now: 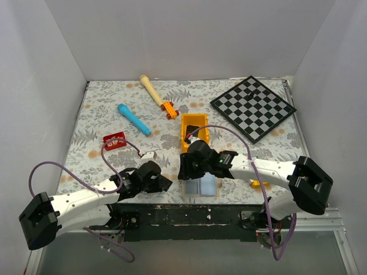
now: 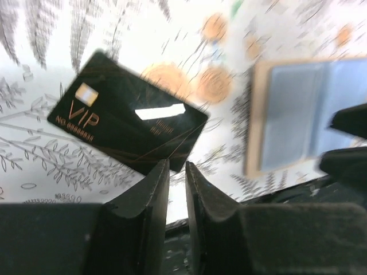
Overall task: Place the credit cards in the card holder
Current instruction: Pick up the credit card from the center of the board.
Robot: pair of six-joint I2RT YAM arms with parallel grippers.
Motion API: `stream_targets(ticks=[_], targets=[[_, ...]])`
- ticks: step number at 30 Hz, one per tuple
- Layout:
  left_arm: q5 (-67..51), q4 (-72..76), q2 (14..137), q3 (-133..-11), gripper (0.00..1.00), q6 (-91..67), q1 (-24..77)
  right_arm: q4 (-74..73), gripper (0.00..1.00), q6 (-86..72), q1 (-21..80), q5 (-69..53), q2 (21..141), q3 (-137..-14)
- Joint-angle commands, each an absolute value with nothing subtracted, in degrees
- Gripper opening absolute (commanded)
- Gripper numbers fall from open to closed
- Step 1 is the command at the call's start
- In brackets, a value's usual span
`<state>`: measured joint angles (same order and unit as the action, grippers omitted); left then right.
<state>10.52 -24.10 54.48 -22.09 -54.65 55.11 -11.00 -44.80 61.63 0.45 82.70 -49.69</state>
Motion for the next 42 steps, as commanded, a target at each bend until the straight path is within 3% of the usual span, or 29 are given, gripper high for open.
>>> stream_targets(ticks=[1,7,16,26,42], targets=[[19.2,-27.4,53.6,-30.5,0.21,-50.5,54.1,-12.5,0.51,-44.5,61.9,2.5,79.4,-48.3],[16.5,-20.1,62.9,-32.6,0.24,-45.1,50.1,-13.5,0.51,-44.8,62.0,4.2,76.6,-46.1],[14.1,-13.4,68.8,-31.6,0.0,-42.1,45.0,-14.3,0.51,-45.8,62.0,6.3,72.2,-42.3],[11.4,-11.0,75.0,-31.6,0.0,-41.7,44.5,-14.9,0.5,-46.2,61.9,7.1,70.8,-40.6],[9.1,-16.5,68.1,-25.0,0.0,-46.9,44.7,-15.0,0.5,-46.0,61.9,7.2,72.2,-41.7]])
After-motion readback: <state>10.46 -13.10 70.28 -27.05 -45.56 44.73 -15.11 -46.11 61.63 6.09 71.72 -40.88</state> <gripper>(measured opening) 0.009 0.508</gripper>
